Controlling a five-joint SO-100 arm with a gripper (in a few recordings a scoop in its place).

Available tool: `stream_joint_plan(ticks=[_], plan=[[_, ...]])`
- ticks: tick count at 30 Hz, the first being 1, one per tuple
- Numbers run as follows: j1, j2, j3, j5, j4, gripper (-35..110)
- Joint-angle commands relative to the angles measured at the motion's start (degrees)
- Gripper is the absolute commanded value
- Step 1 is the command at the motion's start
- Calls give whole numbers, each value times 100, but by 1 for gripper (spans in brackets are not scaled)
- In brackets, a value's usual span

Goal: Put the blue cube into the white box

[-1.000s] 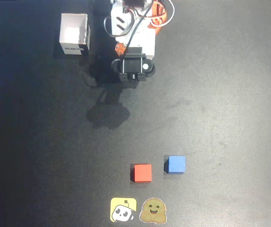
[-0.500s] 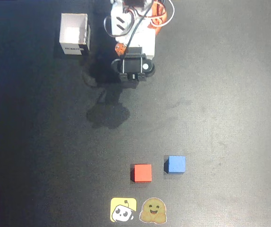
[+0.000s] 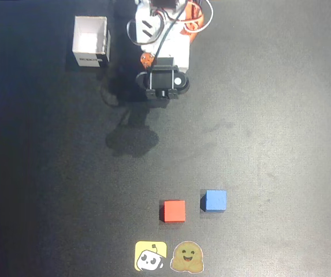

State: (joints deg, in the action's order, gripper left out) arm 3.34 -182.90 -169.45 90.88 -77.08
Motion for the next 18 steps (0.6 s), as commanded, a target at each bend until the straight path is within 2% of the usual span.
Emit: stream_joint_plan(ticks=[1,18], plan=[[9,-26,18,-26,-18,0],[18,-26,18,26,-18,0]])
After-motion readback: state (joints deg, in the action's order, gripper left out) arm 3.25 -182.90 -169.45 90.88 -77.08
